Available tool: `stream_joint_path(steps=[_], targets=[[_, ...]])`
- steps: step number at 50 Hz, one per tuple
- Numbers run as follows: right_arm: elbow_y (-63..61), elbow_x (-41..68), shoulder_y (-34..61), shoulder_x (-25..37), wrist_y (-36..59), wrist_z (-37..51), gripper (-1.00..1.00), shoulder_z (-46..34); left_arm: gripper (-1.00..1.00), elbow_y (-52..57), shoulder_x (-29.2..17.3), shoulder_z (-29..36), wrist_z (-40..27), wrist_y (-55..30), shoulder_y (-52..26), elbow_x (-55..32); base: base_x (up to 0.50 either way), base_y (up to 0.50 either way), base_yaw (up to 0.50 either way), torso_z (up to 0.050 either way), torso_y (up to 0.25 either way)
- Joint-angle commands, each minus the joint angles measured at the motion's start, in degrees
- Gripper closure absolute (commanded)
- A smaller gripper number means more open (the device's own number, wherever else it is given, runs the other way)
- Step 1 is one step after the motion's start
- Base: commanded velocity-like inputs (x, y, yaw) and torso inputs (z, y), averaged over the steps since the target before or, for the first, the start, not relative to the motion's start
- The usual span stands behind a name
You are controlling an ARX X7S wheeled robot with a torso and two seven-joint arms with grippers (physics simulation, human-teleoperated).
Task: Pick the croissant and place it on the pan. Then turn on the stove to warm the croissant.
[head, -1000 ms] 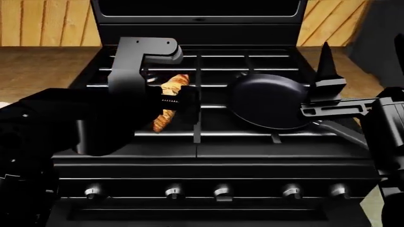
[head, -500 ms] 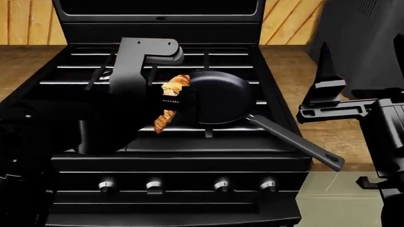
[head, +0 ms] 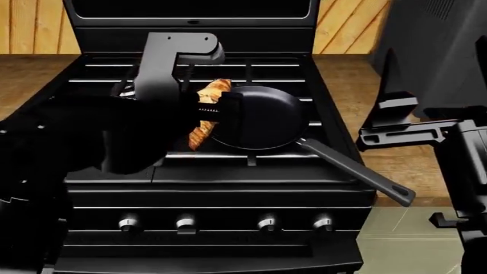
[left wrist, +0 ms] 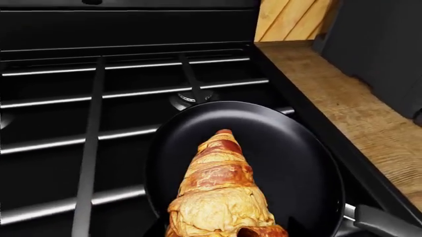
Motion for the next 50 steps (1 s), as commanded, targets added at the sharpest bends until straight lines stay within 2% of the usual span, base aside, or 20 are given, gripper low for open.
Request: stream_joint_path(steps=[1, 17, 27, 38, 39, 45, 47, 50], targets=[[-0.56, 1.21, -0.67, 1.21, -1.03, 0.40, -1.00, 1.12, 1.00, -4.48, 2.85, 1.58, 3.97, 1.72, -4.53, 4.09, 0.00, 0.00, 0.00, 0.000, 0.010], [-1.02, -0.21, -5.07, 2.46, -4.16, -0.95, -1.00, 3.36, 1.00, -13.26, 7.32, 6.70, 12.87, 5.24, -8.96, 13.40, 0.00, 0.00, 0.00, 0.000, 0.000], [-0.87, -0.90, -6.82, 2.93, -5.37, -1.54, -1.00, 3.64, 1.00, -26.66, 12.03, 12.17, 22.84, 11.03, -14.05, 23.14, 0.00, 0.00, 0.00, 0.000, 0.000], [-0.48, -1.05, -7.01, 3.30, -5.81, -1.39, -1.00, 3.07, 1.00, -50.09, 21.17, 18.21, 36.30, 21.47, -24.81, 31.55, 0.00, 0.00, 0.00, 0.001, 0.001], [-0.45, -0.97, -6.90, 3.34, -5.78, -1.29, -1.00, 2.98, 1.00, -51.84, 21.26, 21.10, 36.69, 23.37, -25.96, 29.08, 0.00, 0.00, 0.00, 0.000, 0.000], [-0.33, -0.75, -6.51, 3.54, -5.63, -0.78, -1.00, 2.41, 1.00, -59.51, 21.29, 52.11, 38.00, 38.94, -32.49, 0.89, 0.00, 0.00, 0.00, 0.000, 0.000], [-0.33, -0.50, -6.58, 3.74, -5.64, -0.58, -1.00, 2.50, 1.00, -59.97, 21.29, 58.59, 38.12, 41.88, -33.21, -5.24, 0.00, 0.00, 0.00, 0.000, 0.000], [-0.39, -0.37, -7.13, 4.08, -5.83, -0.43, -1.00, 2.86, 1.00, -60.06, 21.29, 63.19, 38.12, 44.17, -33.00, -9.21, 0.00, 0.00, 0.00, 0.000, 0.000]])
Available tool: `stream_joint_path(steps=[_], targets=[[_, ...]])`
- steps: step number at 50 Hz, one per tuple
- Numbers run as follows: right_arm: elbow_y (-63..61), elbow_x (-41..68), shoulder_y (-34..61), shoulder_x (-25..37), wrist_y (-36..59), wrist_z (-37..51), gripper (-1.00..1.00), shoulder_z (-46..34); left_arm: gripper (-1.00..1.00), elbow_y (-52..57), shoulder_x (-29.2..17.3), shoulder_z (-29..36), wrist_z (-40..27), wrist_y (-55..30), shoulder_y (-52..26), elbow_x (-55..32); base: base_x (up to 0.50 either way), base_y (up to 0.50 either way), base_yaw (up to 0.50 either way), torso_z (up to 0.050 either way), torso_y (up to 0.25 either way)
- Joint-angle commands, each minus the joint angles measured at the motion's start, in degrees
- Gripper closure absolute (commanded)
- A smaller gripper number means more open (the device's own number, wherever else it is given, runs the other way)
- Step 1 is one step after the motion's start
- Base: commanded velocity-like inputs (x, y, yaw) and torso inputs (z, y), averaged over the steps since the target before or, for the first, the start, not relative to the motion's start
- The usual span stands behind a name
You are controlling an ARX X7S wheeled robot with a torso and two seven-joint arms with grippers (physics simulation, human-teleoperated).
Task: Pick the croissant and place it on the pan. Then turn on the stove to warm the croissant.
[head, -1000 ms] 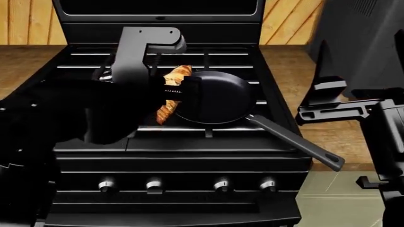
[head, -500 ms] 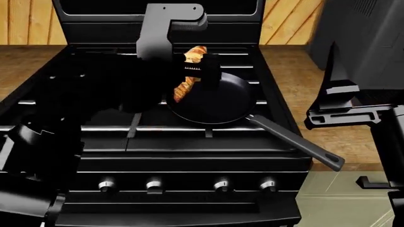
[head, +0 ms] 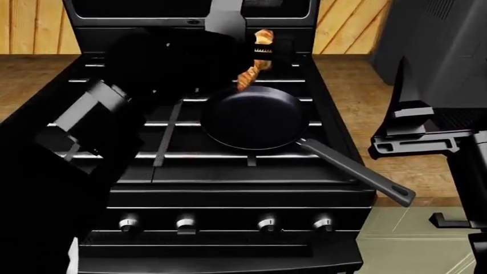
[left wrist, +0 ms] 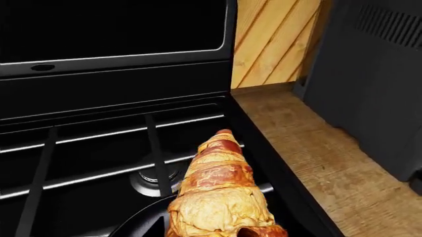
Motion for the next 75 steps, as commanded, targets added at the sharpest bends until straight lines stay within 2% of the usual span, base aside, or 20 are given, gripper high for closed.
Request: stream_joint_path(steps=[1, 11, 26, 75], targets=[[0.07, 0.39, -0.84, 0.84, -0.42, 0.58, -1.00, 0.26, 1.00, -10.33, 2.26, 26.41, 3.72, 15.28, -6.14, -20.53, 0.00, 0.00, 0.00, 0.000, 0.010], [-0.23, 0.97, -2.48, 1.84, -1.47, 0.92, -1.00, 1.78, 1.00, -11.01, 2.26, 27.26, 3.55, 14.85, -3.07, -19.00, 0.00, 0.00, 0.00, 0.000, 0.000], [-0.32, 0.24, -3.80, 2.19, -2.87, 0.56, -1.00, 1.91, 1.00, -11.27, 2.26, 27.26, 4.26, 9.00, -1.63, -19.17, 0.00, 0.00, 0.00, 0.000, 0.000], [-0.39, -0.54, -5.59, 3.72, -5.63, 1.58, -1.00, 0.83, 1.00, -9.27, 2.26, 26.72, 6.04, 7.47, 1.47, -14.93, 0.00, 0.00, 0.00, 0.000, 0.000]])
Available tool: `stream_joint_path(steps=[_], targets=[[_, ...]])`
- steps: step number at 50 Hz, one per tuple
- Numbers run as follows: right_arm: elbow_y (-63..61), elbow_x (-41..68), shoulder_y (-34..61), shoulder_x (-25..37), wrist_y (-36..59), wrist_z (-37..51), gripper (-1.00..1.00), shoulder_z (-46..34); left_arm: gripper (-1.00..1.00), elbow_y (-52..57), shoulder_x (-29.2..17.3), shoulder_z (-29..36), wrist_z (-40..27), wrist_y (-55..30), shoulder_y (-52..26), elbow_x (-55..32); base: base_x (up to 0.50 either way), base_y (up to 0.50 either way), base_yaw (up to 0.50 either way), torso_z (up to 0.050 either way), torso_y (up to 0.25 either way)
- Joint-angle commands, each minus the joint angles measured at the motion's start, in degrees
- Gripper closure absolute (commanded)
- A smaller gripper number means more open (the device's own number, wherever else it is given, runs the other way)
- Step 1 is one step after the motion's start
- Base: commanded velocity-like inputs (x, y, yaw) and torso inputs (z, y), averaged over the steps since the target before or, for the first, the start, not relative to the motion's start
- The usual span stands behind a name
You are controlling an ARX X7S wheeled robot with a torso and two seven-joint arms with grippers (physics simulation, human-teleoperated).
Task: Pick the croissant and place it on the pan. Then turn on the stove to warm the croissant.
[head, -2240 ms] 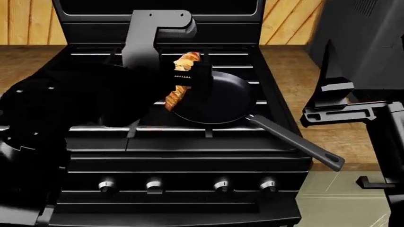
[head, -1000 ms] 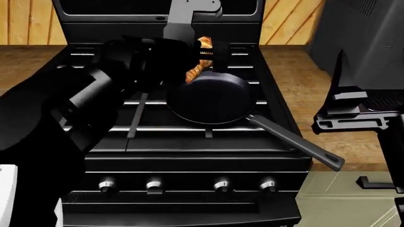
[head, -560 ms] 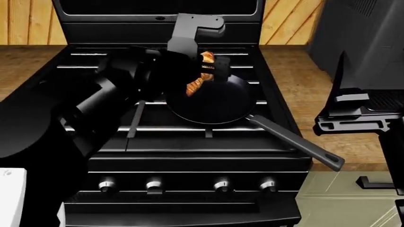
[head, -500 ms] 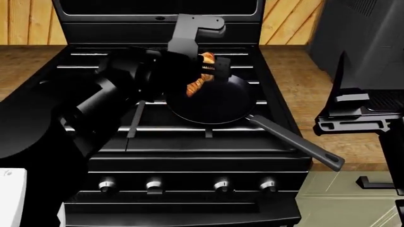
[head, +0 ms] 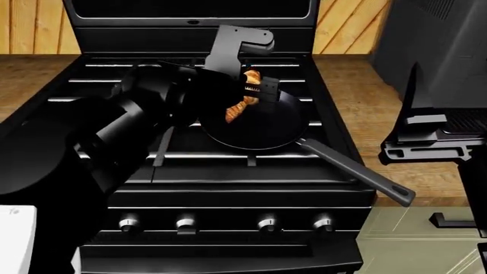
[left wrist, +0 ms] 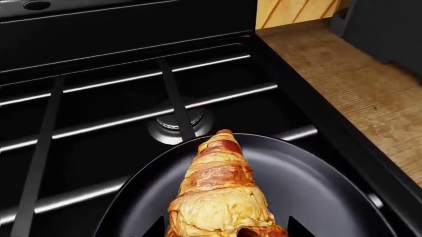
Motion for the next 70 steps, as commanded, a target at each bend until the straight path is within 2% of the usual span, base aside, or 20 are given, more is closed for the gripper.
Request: stream_joint_path(steps=[1, 17, 18, 37, 49, 52, 56, 63, 70], targets=[[0.04, -0.08, -0.17, 0.38, -0.46, 0.37, -1.00, -0.45, 1.00, 0.13, 0.02, -0.39, -0.31, -0.26, 0.59, 0.42, 0.00, 0.00, 0.00, 0.000, 0.000], [-0.04, 0.85, 0.85, 1.17, -0.71, 1.44, -1.00, -1.24, 1.00, 0.27, 0.02, -0.48, -0.10, -0.62, 0.18, 0.37, 0.00, 0.00, 0.00, 0.000, 0.000], [-0.03, 0.82, 0.90, 1.15, -0.74, 1.46, -1.00, -1.34, -1.00, 0.23, 0.02, -0.48, 0.00, -0.61, 0.08, 0.27, 0.00, 0.00, 0.00, 0.000, 0.010], [-0.44, 2.41, 1.89, 2.42, -1.32, 2.68, -1.00, -1.76, -1.00, -0.76, 0.02, -0.38, 0.66, -0.86, -2.49, -1.82, 0.00, 0.00, 0.00, 0.000, 0.000], [-0.91, 3.75, 5.22, 3.26, -0.62, 4.56, -1.00, -3.79, -1.00, -0.92, -0.31, -0.91, 4.63, 0.34, -8.80, -5.74, 0.00, 0.00, 0.00, 0.000, 0.000], [-0.88, 4.03, 6.02, 3.34, -0.45, 5.01, -1.00, -4.41, -1.00, 16.65, -9.15, -3.65, -2.62, 2.72, -8.90, -7.16, 0.00, 0.00, 0.00, 0.000, 0.000], [-0.96, 4.31, 6.81, 3.24, -0.62, 5.30, -1.00, -4.99, -1.00, 32.29, -17.05, -5.84, -8.66, 5.47, -8.41, -7.39, 0.00, 0.00, 0.00, 0.000, 0.000], [-1.55, 4.30, 6.63, 3.07, -1.74, 5.21, -1.00, -5.44, -1.00, 50.21, -26.42, -8.10, -15.17, 11.43, -6.81, -3.63, 0.00, 0.00, 0.00, 0.000, 0.000], [-2.01, 2.28, 5.50, 2.81, -3.51, 4.09, -1.00, -7.18, -1.00, 69.89, -36.58, -8.12, -22.50, 17.49, -2.36, 4.16, 0.00, 0.00, 0.00, 0.000, 0.000]])
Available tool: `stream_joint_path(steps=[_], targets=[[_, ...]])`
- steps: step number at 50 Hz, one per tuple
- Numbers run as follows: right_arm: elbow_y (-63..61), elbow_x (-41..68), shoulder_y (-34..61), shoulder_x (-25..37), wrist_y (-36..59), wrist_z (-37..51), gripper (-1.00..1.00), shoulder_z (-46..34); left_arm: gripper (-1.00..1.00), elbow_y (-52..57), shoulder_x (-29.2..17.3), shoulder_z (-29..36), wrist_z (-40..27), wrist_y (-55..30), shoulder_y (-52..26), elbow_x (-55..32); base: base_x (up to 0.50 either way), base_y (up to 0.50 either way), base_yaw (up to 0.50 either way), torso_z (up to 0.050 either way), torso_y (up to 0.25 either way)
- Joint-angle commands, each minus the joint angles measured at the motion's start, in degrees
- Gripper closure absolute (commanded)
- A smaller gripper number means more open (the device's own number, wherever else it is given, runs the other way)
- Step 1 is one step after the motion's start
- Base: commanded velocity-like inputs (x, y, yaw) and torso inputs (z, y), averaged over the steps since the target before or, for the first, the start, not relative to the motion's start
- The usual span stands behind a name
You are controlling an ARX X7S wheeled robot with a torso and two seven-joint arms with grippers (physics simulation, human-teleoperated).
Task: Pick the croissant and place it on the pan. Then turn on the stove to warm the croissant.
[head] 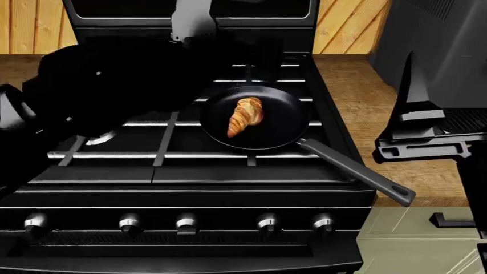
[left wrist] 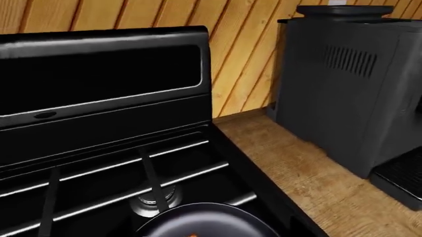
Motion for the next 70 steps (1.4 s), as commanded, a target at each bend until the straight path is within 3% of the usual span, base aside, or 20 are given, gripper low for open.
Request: stream_joint_path(steps=[1, 7, 29, 33, 37, 44, 56, 65, 70], targets=[[-0.52, -1.61, -0.48, -0.17, -1.91, -0.62, -1.00, -2.22, -1.00, 28.83, -14.91, -1.49, -10.41, 7.81, 4.21, 6.70, -0.05, 0.00, 0.00, 0.000, 0.000], [-0.17, -1.91, -0.13, -0.01, -2.21, -0.10, -1.00, -3.59, -1.00, 34.75, -18.12, -0.73, -12.08, 8.36, 6.15, 8.64, -0.40, 0.14, 0.00, 0.000, 0.000], [0.37, -3.62, -0.75, 0.69, -4.09, -0.46, -1.00, -5.86, -1.00, 36.89, -18.69, 0.26, -11.35, 10.44, 9.61, 14.39, -0.45, 0.18, 0.00, 0.000, 0.000], [0.76, -4.82, -2.17, -0.19, -5.11, -2.02, -1.00, -6.84, -1.00, 39.25, -20.53, 0.18, -13.00, 14.42, 12.91, 20.15, 0.00, 0.00, 0.00, 0.000, 0.000], [1.30, -6.34, -3.14, -1.43, -5.75, -3.30, -1.00, -8.25, -1.00, 41.10, -22.40, -0.76, -18.95, 20.56, 17.43, 29.20, 0.00, 0.00, 0.00, 0.000, 0.000], [2.05, -8.01, -4.88, -3.23, -7.19, -4.90, -1.00, -9.75, -1.00, 45.87, -25.45, 0.64, -26.91, 21.85, 21.03, 40.74, 0.00, 0.00, 0.00, 0.000, 0.000], [2.19, -9.79, -8.14, -4.23, -9.45, -6.04, -1.00, -10.33, -1.00, 50.37, -31.09, 1.43, -25.30, 34.05, 30.90, 53.24, 0.00, 0.00, 0.00, 0.000, 0.000], [2.61, -11.29, -9.82, -4.79, -10.47, -6.29, -1.00, -10.89, -1.00, 52.99, -33.41, 3.67, -26.07, 37.28, 36.31, 63.48, 0.00, 0.00, 0.00, 0.000, 0.000], [3.29, -13.07, -11.92, -5.37, -11.68, -6.93, -1.00, -11.20, -1.00, 51.63, -33.08, 4.94, -26.65, 37.78, 38.97, 64.20, 0.00, 0.00, 0.00, -0.025, 0.000]])
